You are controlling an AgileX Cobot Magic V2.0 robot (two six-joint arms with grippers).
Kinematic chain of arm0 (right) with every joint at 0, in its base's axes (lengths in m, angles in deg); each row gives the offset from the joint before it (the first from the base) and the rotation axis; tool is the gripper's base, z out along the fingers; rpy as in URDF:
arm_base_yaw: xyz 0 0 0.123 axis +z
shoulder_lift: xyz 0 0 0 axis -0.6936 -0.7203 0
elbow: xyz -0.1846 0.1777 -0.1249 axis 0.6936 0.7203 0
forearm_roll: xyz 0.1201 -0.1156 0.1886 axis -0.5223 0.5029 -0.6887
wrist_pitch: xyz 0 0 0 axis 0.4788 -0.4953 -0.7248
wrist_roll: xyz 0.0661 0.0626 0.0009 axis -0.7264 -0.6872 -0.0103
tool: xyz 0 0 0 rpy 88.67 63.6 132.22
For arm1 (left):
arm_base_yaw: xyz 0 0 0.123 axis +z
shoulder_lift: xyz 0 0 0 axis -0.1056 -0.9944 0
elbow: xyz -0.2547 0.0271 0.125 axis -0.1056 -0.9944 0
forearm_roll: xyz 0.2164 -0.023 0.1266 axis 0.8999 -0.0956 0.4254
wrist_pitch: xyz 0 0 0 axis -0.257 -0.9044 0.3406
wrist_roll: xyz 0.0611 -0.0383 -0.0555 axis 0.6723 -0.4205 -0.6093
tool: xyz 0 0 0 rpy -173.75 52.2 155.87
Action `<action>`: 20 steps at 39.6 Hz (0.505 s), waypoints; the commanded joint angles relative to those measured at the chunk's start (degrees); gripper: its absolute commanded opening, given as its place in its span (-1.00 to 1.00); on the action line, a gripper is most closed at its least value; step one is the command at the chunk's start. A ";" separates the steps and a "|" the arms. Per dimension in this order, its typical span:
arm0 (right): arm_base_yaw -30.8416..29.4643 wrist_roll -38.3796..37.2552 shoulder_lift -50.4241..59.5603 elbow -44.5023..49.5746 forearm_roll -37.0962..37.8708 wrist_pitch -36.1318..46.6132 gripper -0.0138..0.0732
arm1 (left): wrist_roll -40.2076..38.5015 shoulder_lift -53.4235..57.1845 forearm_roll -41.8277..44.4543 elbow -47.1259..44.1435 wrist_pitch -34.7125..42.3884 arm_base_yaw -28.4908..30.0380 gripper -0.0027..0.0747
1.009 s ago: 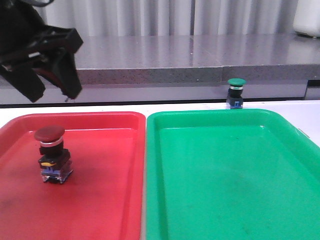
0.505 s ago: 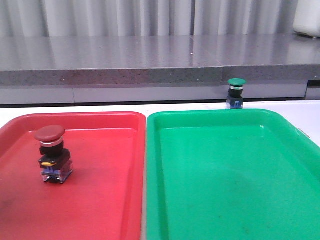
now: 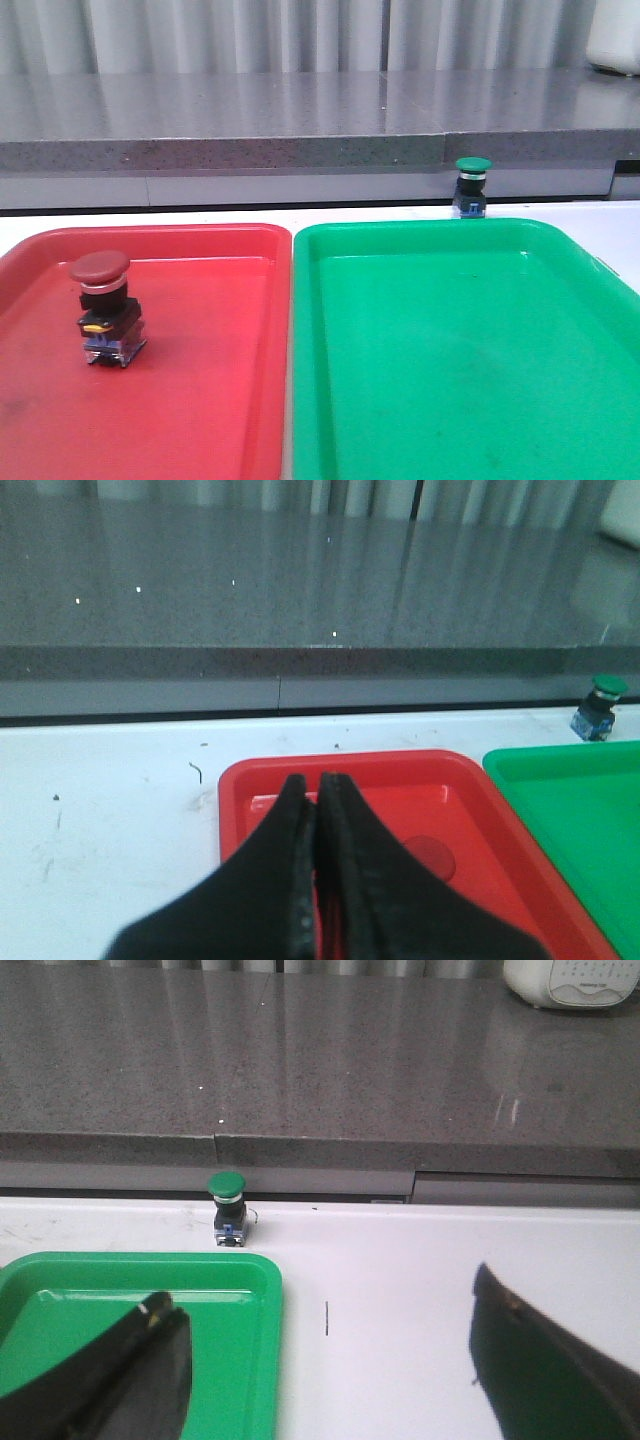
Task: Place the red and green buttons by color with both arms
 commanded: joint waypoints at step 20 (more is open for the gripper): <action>-0.35 0.18 -0.60 -1.94 0.13 4.39 0.67 | -0.60 3.19 -0.84 0.77 4.65 0.11 -0.98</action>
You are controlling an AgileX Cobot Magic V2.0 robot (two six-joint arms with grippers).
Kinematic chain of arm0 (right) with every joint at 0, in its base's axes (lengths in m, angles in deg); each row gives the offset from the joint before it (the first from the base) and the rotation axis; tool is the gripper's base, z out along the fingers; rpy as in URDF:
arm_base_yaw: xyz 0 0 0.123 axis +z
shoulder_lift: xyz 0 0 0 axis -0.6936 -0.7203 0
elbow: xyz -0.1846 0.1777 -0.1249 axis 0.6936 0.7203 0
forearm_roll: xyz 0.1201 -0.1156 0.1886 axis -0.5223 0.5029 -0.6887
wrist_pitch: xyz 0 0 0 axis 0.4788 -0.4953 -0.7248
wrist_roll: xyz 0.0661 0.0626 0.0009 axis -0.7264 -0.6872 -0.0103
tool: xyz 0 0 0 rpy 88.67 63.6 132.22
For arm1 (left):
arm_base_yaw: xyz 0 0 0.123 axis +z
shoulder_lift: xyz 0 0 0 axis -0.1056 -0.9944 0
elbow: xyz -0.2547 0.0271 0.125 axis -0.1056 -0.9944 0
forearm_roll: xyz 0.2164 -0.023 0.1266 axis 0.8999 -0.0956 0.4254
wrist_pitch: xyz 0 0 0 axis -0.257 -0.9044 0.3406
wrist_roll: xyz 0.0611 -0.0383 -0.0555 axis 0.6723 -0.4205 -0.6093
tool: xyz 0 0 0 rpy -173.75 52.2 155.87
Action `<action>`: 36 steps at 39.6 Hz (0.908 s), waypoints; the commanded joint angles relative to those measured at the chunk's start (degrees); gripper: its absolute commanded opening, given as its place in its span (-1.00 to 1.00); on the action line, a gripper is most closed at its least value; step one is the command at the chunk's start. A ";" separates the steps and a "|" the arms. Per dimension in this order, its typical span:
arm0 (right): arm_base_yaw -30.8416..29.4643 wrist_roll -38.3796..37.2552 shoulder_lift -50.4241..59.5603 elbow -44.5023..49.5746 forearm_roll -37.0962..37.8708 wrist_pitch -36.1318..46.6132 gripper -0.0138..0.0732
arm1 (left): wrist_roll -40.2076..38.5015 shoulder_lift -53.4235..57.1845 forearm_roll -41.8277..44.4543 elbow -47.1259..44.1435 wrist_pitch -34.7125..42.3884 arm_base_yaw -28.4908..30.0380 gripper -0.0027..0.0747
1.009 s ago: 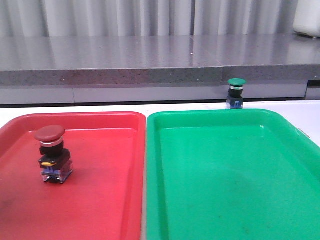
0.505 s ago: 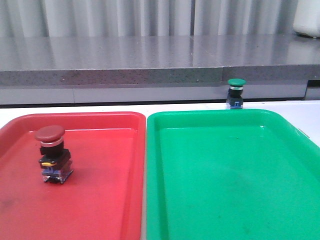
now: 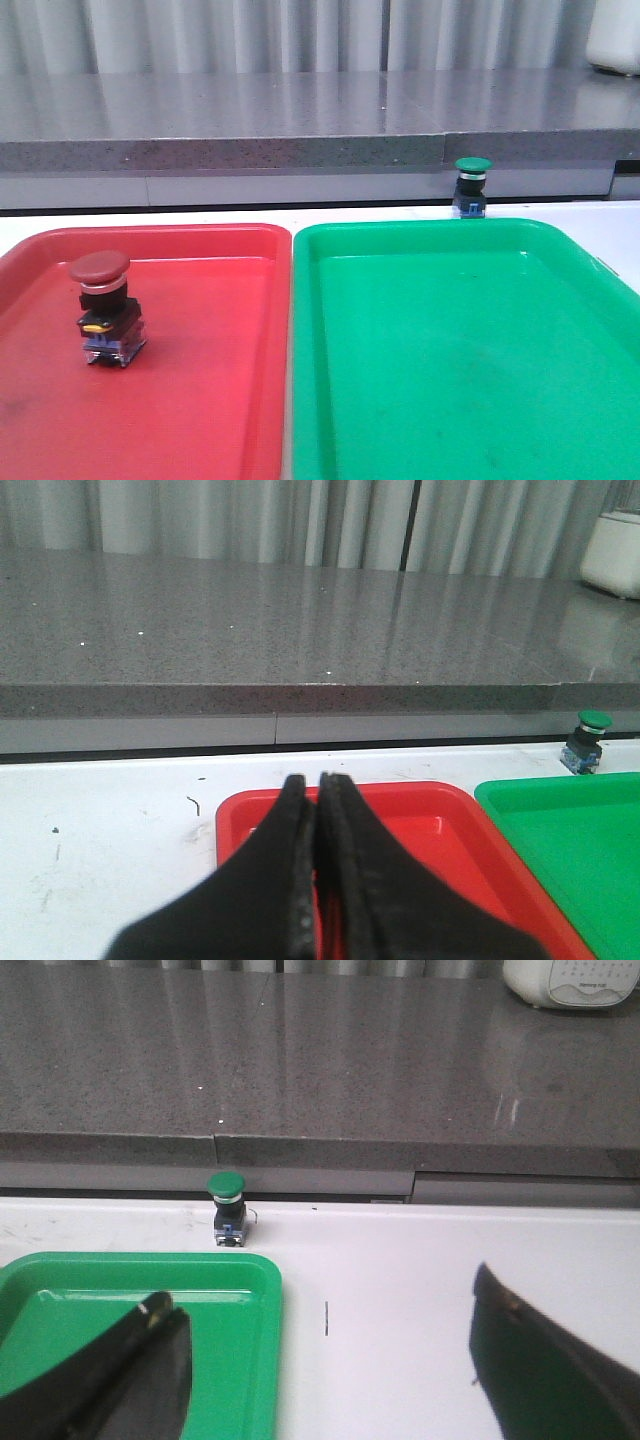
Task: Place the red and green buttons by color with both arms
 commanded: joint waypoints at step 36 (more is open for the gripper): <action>3.57 0.18 -54.61 -28.14 -1.41 6.58 0.67 | -0.60 -0.76 -0.74 1.30 4.54 0.11 -0.98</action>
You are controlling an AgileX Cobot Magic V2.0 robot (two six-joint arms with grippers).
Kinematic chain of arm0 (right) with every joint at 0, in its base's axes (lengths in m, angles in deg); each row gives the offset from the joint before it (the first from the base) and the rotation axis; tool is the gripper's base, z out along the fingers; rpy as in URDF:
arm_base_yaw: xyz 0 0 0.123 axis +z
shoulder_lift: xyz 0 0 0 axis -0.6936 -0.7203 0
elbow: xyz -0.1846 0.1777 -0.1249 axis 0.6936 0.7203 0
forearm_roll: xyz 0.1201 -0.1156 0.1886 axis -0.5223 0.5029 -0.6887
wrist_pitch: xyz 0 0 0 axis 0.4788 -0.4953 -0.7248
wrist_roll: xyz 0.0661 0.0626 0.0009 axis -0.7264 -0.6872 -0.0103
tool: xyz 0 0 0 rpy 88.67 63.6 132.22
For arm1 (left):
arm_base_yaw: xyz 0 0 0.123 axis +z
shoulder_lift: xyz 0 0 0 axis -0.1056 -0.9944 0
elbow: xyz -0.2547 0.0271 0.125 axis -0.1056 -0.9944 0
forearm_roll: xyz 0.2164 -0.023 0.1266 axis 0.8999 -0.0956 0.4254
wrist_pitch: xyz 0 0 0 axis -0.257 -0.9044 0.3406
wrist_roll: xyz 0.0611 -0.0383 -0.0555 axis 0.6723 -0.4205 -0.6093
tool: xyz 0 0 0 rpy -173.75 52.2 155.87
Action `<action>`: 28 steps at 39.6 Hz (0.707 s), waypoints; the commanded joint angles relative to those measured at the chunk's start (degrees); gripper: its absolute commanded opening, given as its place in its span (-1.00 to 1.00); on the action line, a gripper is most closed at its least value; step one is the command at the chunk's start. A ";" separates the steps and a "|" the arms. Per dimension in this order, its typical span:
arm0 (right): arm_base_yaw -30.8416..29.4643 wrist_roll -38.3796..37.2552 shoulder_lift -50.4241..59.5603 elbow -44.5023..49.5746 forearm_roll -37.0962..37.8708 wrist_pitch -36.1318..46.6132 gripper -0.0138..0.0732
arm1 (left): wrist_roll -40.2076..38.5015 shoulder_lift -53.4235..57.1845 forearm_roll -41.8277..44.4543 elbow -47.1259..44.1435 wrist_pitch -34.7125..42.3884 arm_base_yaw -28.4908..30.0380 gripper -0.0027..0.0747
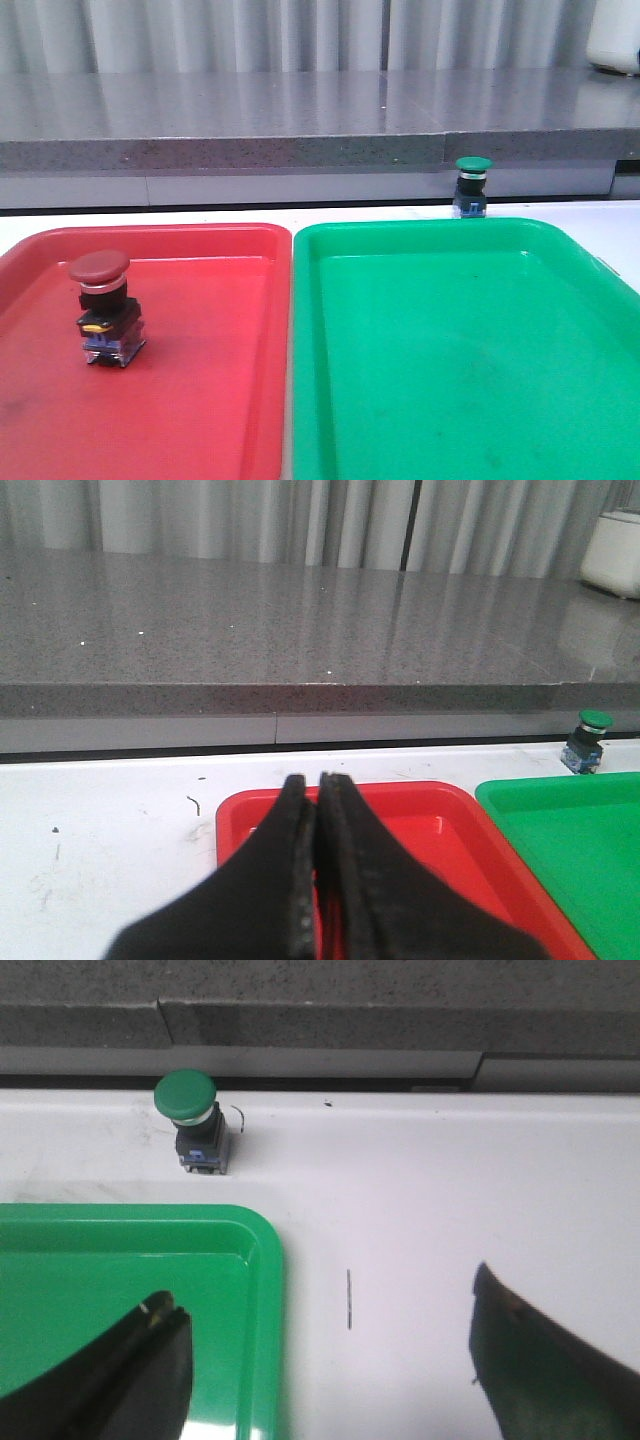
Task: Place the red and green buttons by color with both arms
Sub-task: 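Move the right gripper down over the green push button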
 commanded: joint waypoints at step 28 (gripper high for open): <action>9.24 -10.54 -41.39 -45.26 4.28 -12.15 0.67 | -0.60 -0.76 -0.74 1.30 4.54 0.11 -0.98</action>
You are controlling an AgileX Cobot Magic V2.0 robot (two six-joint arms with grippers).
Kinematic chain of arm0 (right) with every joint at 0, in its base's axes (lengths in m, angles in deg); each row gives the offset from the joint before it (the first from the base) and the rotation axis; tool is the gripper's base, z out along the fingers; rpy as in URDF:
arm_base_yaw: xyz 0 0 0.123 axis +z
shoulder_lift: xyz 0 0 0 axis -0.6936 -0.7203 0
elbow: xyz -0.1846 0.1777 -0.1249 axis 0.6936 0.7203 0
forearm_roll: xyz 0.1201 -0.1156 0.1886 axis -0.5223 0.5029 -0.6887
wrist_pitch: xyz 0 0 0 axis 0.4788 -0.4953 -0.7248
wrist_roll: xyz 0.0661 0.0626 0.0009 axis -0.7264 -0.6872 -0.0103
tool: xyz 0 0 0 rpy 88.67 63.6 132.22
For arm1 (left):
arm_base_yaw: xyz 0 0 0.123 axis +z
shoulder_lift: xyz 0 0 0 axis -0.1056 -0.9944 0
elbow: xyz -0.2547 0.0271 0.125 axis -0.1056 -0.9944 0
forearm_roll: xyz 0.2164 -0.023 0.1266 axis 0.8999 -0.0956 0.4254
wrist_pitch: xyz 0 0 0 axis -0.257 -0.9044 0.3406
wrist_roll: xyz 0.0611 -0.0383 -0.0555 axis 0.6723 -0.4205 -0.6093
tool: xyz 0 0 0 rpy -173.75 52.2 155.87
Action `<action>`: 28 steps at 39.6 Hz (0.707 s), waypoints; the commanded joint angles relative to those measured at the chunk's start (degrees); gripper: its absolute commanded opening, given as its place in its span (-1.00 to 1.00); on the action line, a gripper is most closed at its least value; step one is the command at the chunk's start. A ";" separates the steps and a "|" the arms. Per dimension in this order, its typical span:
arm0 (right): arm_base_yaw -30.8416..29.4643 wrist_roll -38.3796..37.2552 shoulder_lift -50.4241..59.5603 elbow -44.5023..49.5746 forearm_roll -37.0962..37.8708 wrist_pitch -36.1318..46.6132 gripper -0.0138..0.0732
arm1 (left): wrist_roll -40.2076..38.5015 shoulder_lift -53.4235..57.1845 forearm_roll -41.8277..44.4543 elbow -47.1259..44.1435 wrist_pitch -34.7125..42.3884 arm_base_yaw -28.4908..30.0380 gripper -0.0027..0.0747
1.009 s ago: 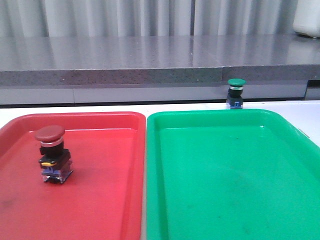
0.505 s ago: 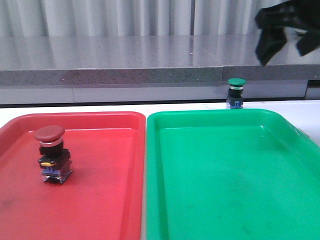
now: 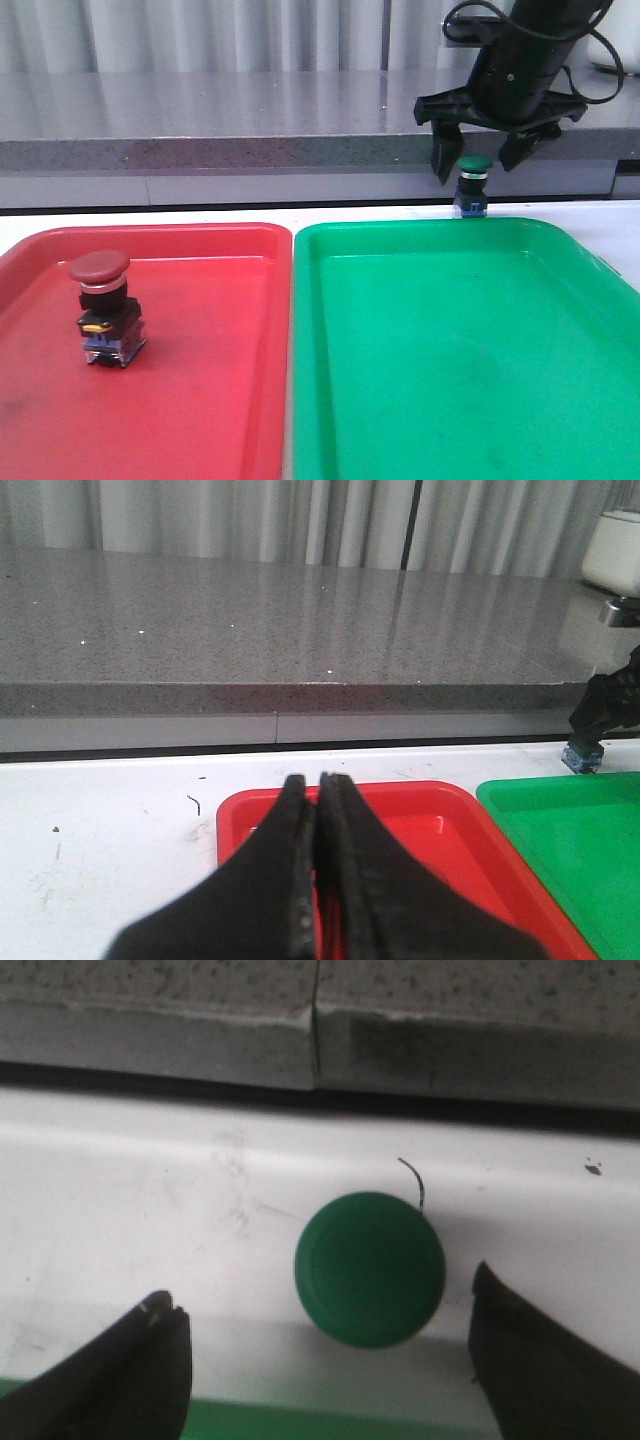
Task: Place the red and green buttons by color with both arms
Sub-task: 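Move the right gripper down over the green push button, then close the right gripper on the green button and lift it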
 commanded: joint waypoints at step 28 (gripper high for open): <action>-1.25 -2.02 2.58 -5.79 1.01 2.46 -0.34 | -0.60 -0.76 -0.74 1.30 4.54 0.11 -0.98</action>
